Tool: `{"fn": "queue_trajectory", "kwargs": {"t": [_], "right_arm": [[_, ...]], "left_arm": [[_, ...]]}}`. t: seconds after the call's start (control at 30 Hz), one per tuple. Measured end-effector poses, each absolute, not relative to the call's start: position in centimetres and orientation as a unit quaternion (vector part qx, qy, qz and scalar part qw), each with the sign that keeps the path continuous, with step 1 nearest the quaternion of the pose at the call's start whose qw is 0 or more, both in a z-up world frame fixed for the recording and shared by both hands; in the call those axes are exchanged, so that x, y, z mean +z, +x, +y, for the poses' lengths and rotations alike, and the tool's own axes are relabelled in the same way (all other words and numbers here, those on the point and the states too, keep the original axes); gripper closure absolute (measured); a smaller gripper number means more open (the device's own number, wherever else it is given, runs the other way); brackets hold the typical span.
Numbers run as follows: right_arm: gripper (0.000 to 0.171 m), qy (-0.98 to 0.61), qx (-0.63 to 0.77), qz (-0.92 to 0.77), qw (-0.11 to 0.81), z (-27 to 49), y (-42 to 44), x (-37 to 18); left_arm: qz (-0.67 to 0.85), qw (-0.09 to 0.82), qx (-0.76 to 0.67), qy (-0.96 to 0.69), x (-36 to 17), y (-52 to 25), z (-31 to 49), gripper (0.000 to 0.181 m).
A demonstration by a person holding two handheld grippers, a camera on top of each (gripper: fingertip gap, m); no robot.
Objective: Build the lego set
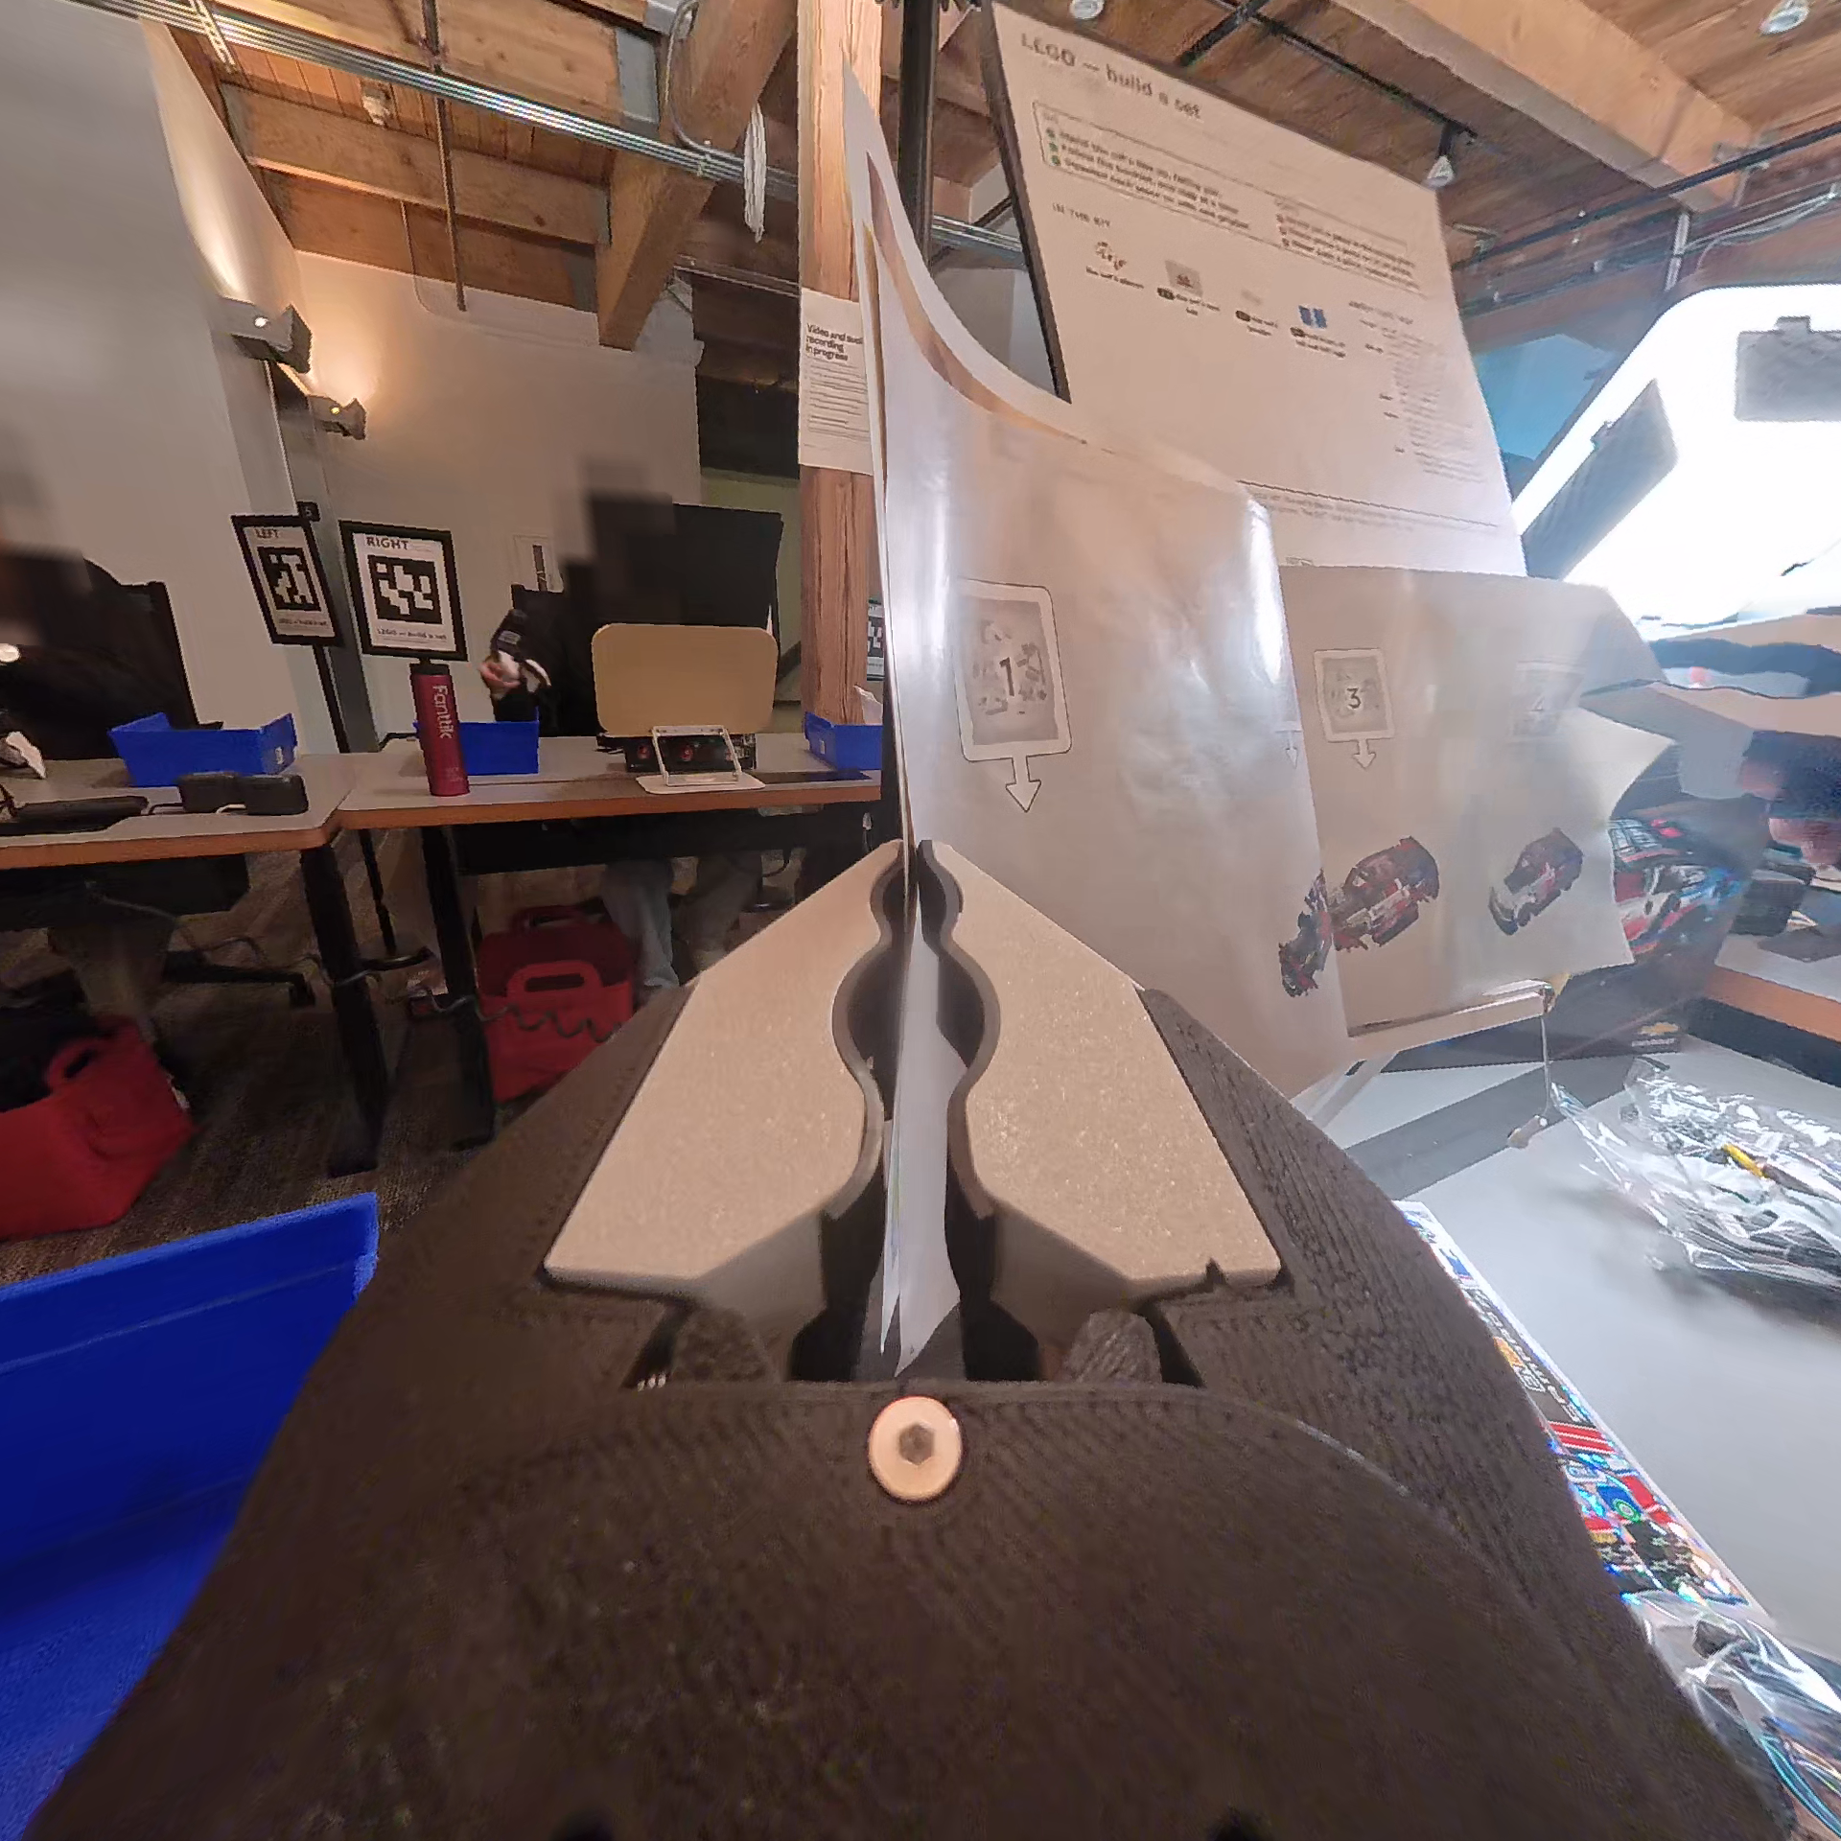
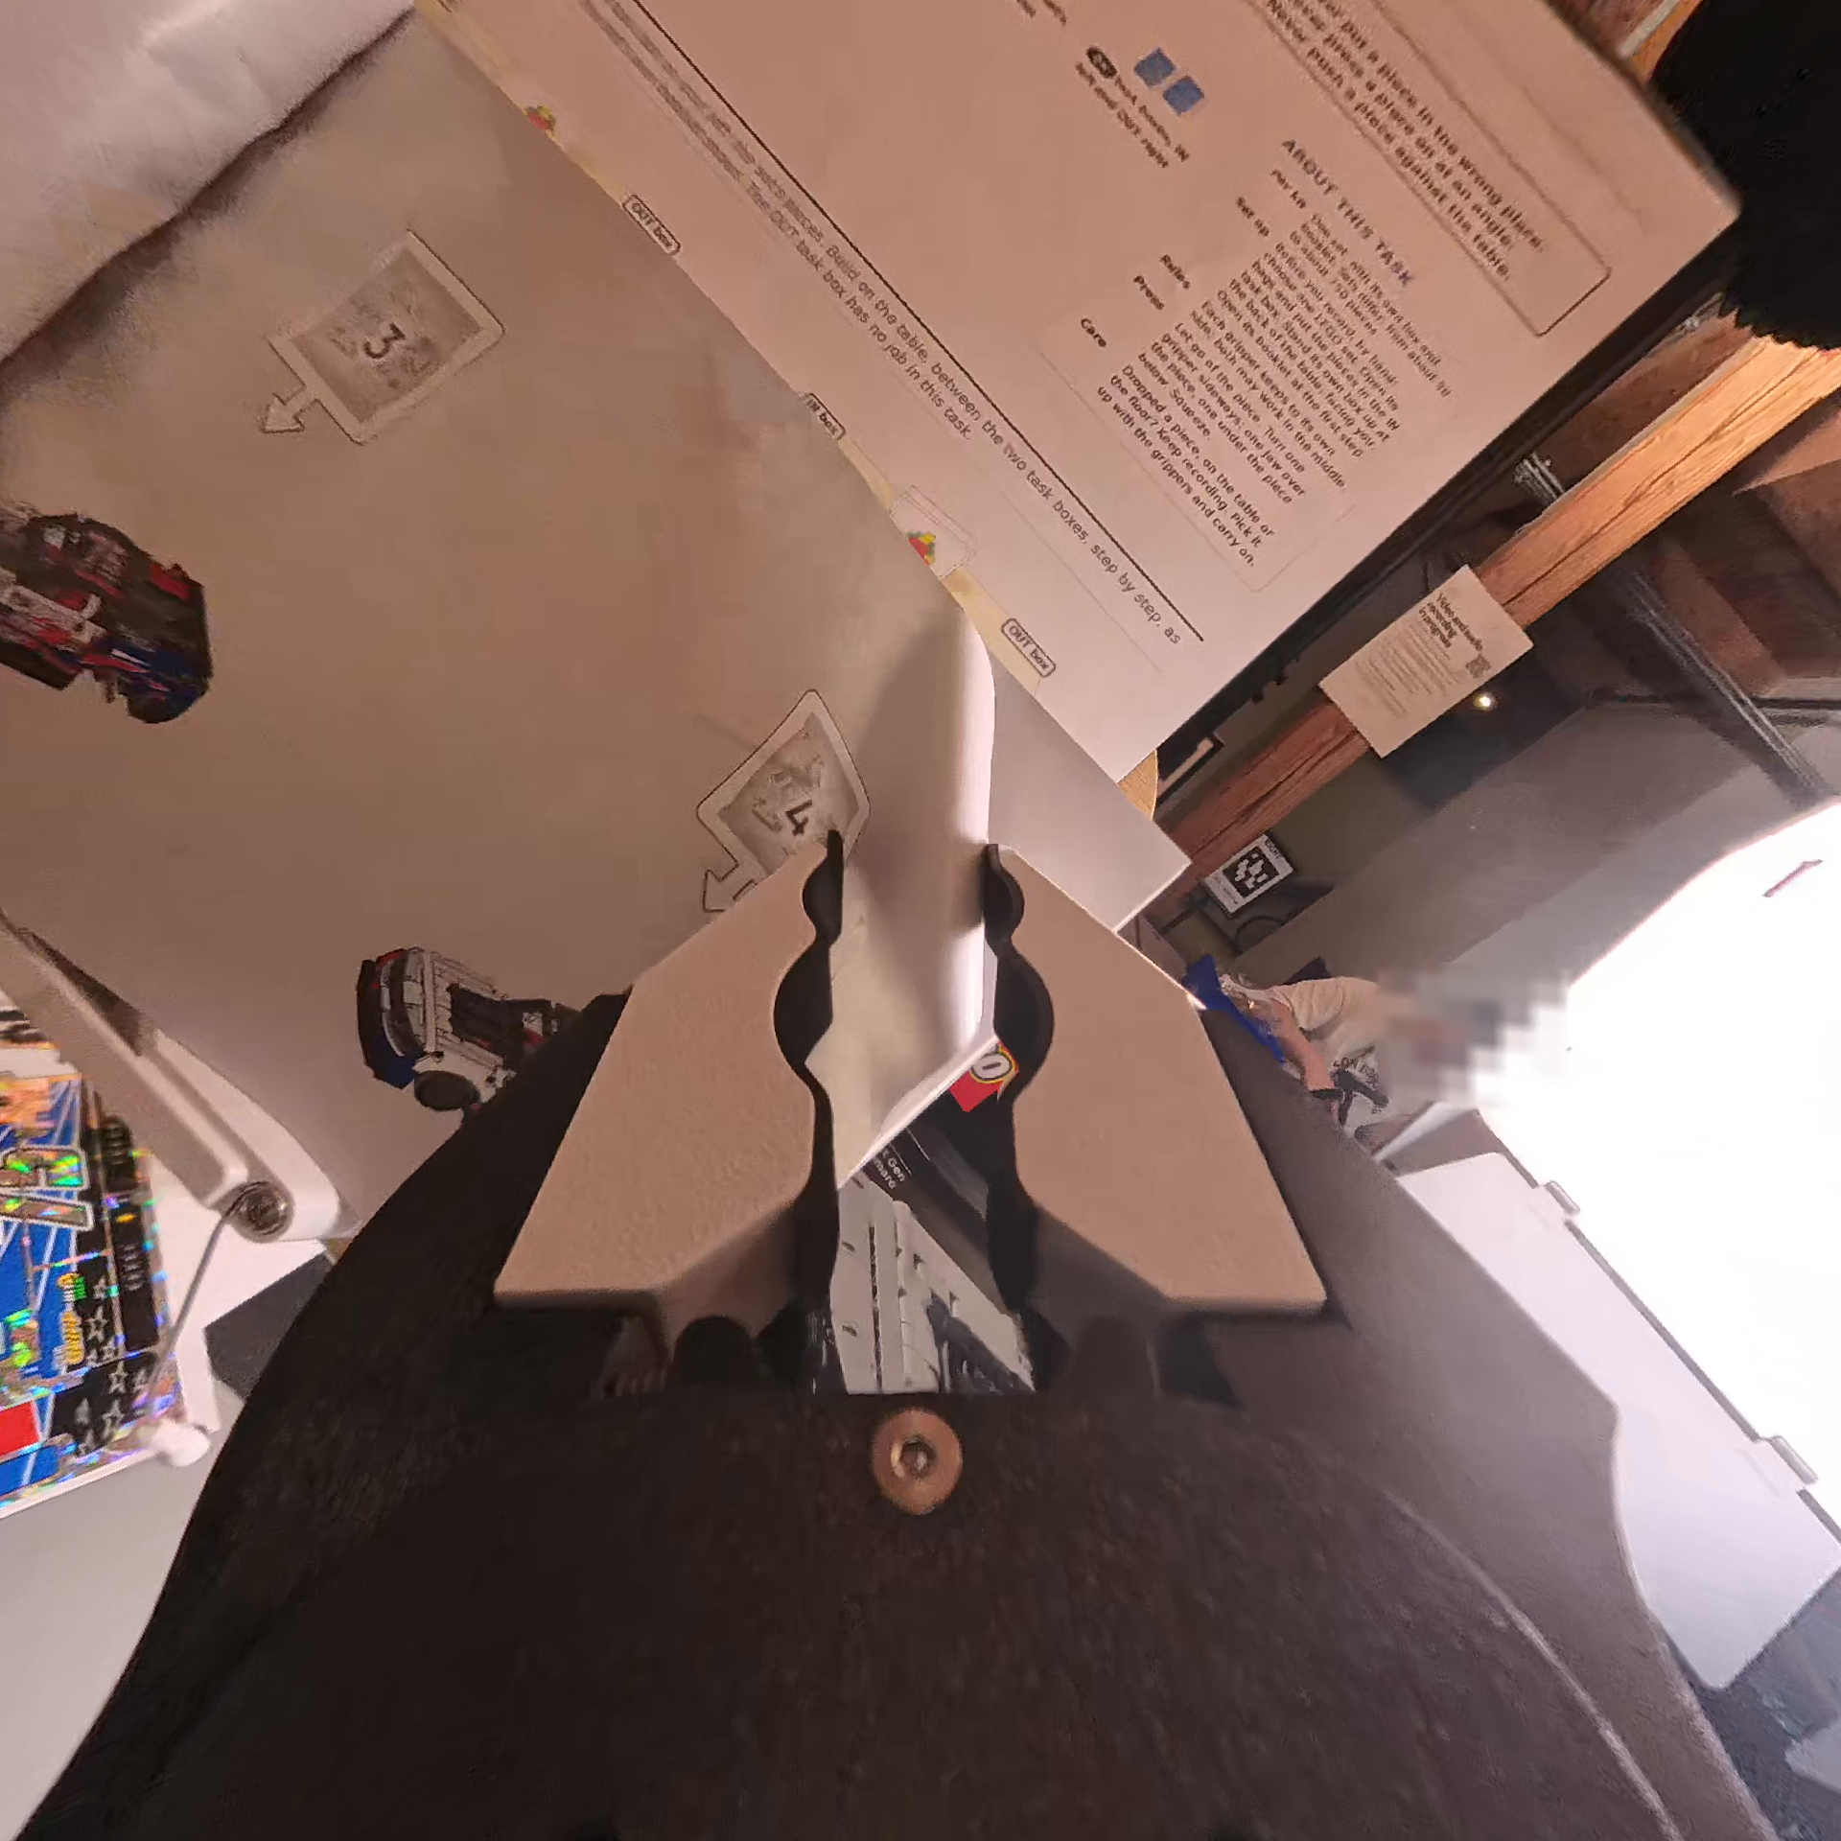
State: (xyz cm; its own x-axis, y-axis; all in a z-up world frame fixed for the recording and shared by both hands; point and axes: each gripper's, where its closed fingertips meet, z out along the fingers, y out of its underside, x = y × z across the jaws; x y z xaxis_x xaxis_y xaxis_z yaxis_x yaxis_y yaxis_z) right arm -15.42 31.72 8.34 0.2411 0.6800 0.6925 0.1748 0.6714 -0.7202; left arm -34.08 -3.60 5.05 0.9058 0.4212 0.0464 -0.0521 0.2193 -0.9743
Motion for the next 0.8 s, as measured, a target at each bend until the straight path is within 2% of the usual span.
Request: {"fn": "queue_trajectory", "kwargs": {"t": [0.07,0.17,0.47,0.6,0.67,0.8], "right_arm": [[0.152,-0.356,0.193,-0.584,0.703,31.2,-14.5,8.0],[0.153,-0.351,0.207,-0.574,0.710,30.8,-13.2,7.5],[0.170,-0.404,0.307,-0.583,0.635,31.3,-12.8,3.7],[0.171,-0.398,0.311,-0.589,0.631,31.0,-12.6,3.2],[0.171,-0.395,0.343,-0.606,0.599,29.5,-12.6,2.8],[0.171,-0.335,0.470,-0.655,0.488,21.0,-11.1,4.1]], "left_arm": [[-0.151,0.767,0.154,-0.604,5.2,-34.0,-3.6,0.181],[-0.149,0.767,0.153,-0.605,5.2,-33.8,-3.4,0.181],[-0.144,0.767,0.154,-0.606,5.3,-33.3,-3.1,0.181],[-0.144,0.766,0.151,-0.608,5.1,-33.3,-3.1,0.181],[-0.141,0.767,0.141,-0.610,5.2,-33.0,-2.9,0.181],[-0.109,0.772,0.122,-0.614,6.3,-31.0,-2.3,0.181]]}}
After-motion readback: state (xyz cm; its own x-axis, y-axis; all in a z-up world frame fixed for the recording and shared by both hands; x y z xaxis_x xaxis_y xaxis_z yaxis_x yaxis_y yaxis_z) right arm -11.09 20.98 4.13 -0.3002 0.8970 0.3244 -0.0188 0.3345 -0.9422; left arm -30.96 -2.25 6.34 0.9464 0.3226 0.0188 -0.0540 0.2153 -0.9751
